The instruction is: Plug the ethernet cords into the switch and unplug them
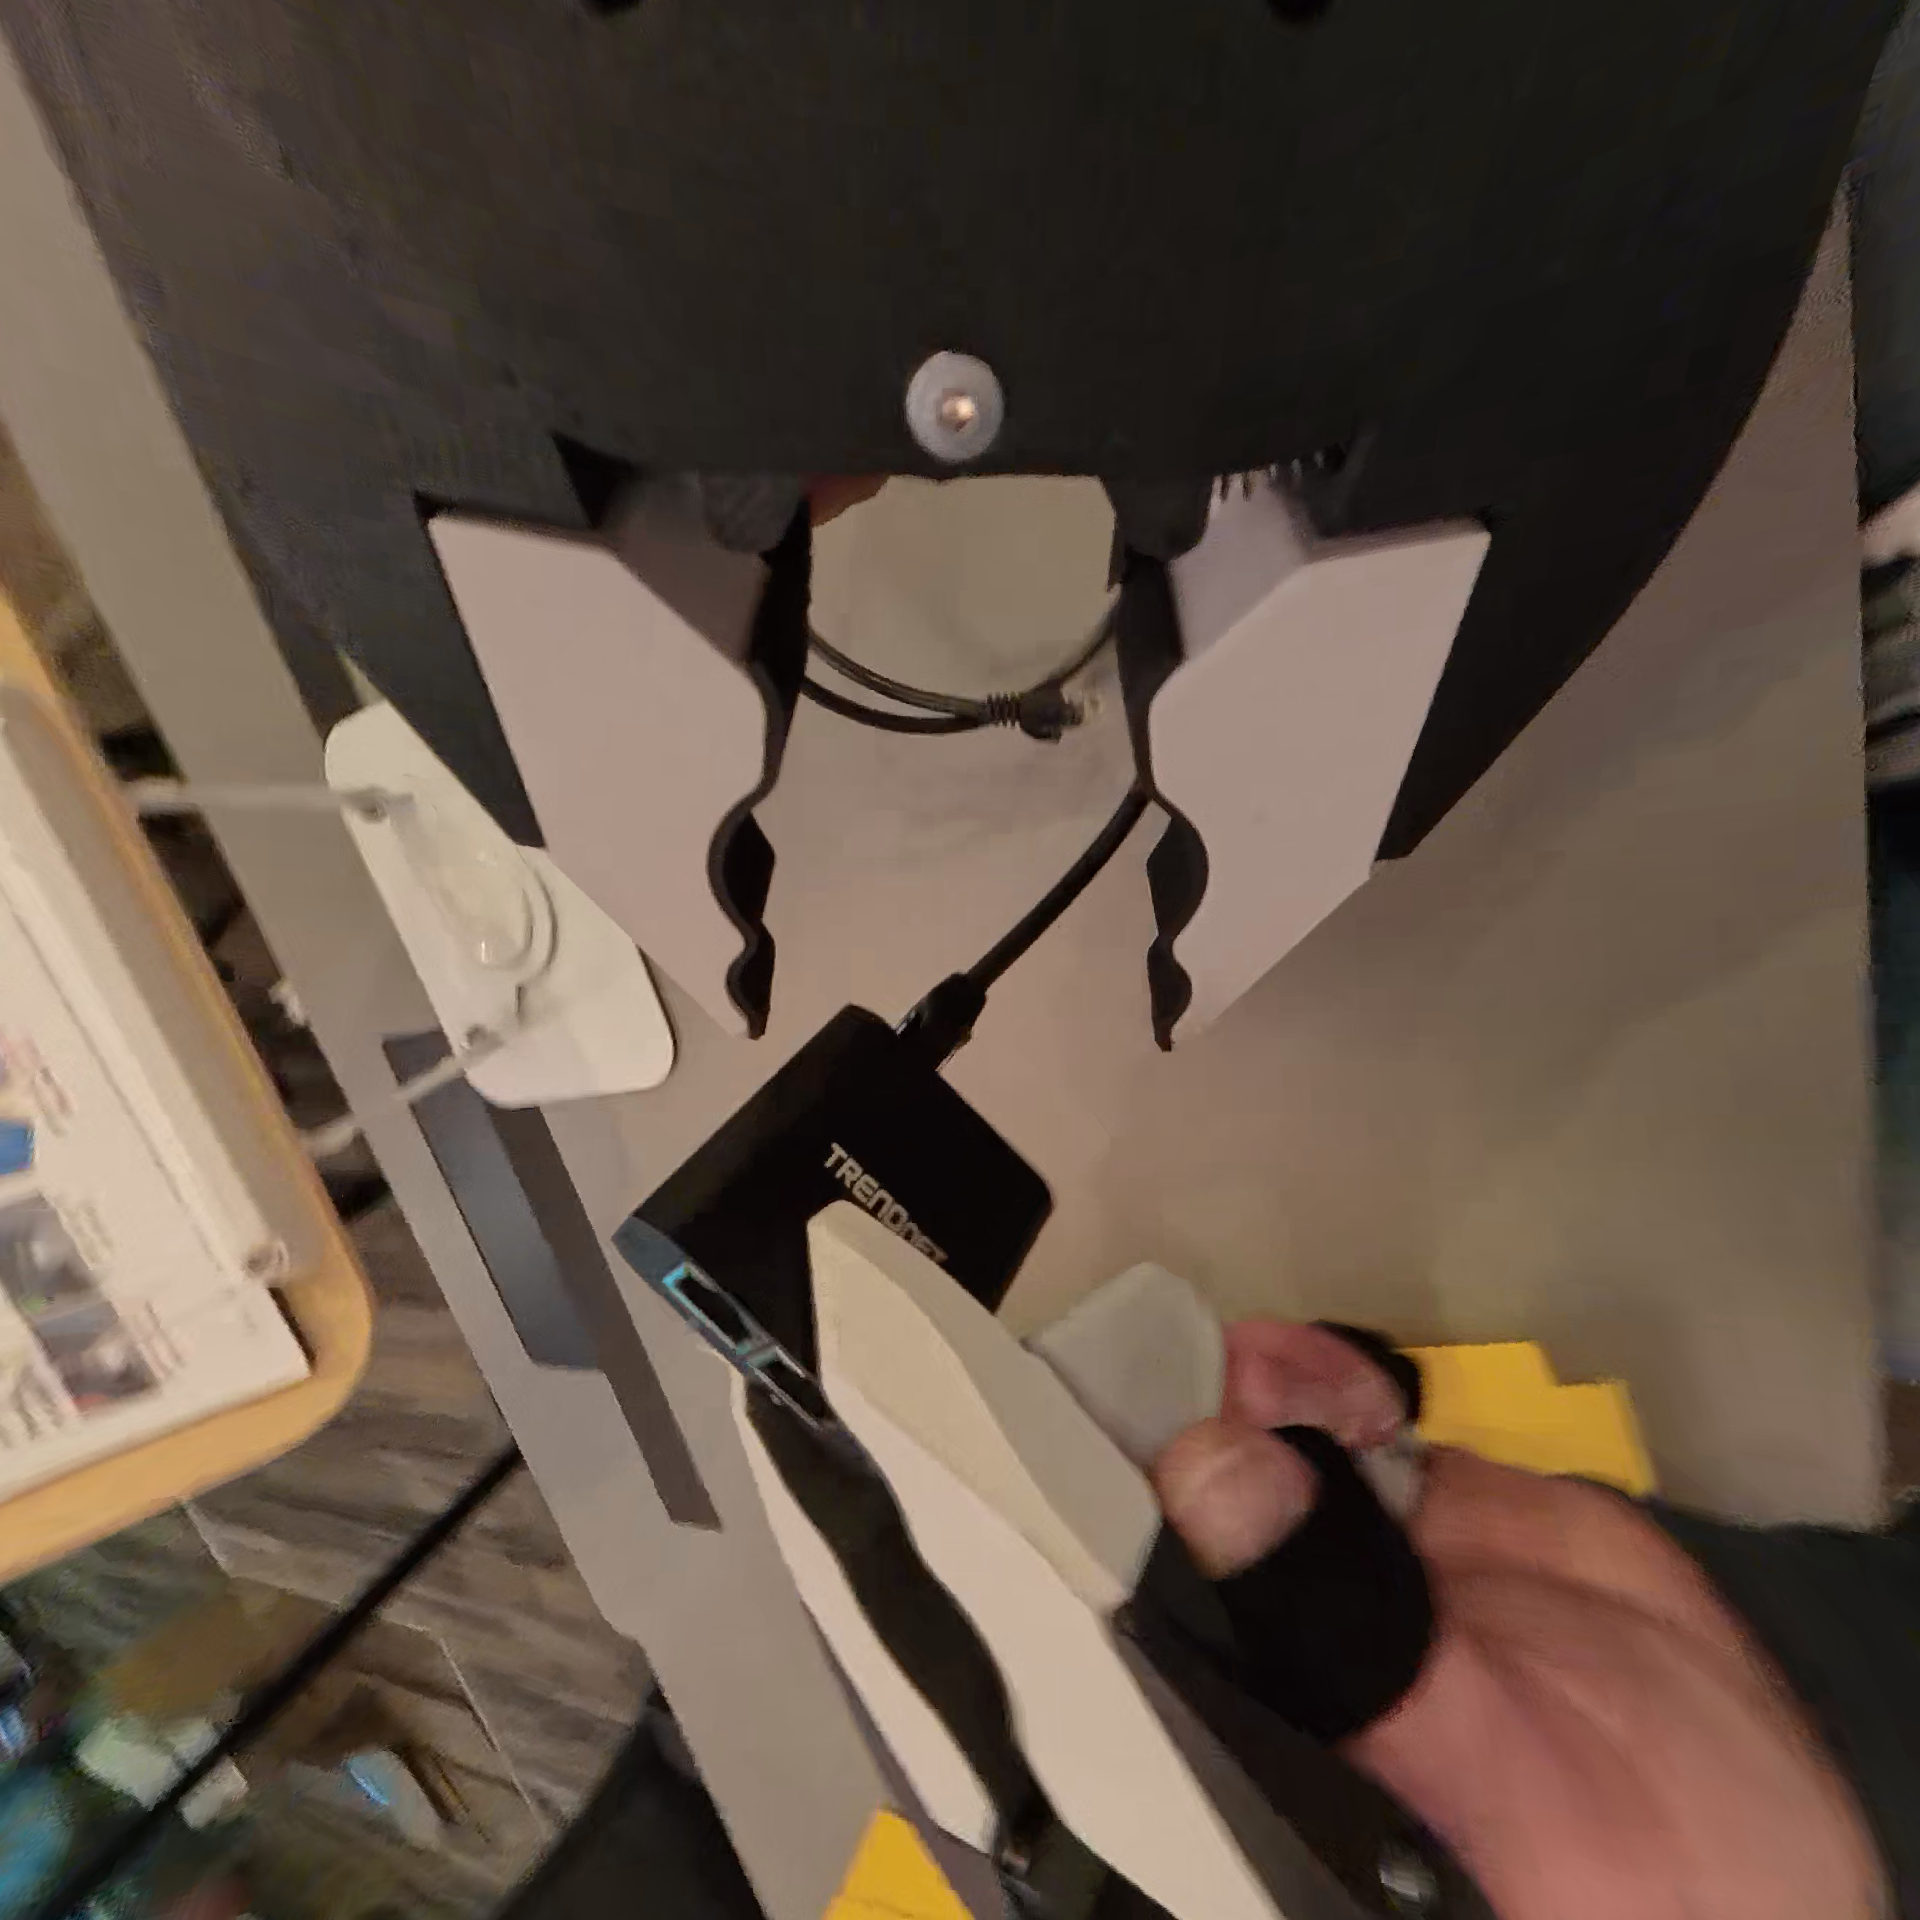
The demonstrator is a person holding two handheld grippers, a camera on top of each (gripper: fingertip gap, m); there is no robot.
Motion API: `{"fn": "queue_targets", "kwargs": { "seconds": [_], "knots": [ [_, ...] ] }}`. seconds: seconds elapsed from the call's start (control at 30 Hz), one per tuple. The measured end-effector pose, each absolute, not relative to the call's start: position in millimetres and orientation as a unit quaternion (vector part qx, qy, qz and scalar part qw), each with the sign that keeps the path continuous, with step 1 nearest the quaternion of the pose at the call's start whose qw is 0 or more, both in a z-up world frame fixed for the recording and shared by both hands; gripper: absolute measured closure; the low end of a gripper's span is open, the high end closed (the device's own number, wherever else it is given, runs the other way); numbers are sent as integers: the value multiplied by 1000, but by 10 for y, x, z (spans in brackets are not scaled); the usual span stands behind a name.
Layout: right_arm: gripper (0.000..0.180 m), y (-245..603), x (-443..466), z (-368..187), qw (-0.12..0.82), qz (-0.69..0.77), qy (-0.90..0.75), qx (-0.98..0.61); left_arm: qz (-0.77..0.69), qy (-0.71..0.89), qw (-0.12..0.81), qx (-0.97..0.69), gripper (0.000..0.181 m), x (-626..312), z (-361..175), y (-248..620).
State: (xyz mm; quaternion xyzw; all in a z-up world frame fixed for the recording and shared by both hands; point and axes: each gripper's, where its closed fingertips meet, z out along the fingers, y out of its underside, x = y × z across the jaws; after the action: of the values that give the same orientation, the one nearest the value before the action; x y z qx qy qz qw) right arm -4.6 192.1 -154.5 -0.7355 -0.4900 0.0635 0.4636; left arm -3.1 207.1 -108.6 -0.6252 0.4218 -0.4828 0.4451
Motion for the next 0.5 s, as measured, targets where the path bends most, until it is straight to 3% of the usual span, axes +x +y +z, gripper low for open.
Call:
{"fn": "queue_targets", "kwargs": {
  "seconds": [0.07,0.17,0.37,0.5],
  "knots": [
    [112,2018,-73,-1614,479,63,-442,-756,-491,400,450,-629,157,10,-1055,2046],
    [145,2112,-72,-1511,534,68,-397,-743,-505,377,460,-626,157,5,-965,2027],
    [150,2078,-29,-1426,523,108,-414,-737,-512,400,461,-604,156,-9,-934,1985],
    [152,1930,-13,-1517,453,119,-503,-726,-450,518,470,-556,135,-31,-937,1831]
  ]
}}
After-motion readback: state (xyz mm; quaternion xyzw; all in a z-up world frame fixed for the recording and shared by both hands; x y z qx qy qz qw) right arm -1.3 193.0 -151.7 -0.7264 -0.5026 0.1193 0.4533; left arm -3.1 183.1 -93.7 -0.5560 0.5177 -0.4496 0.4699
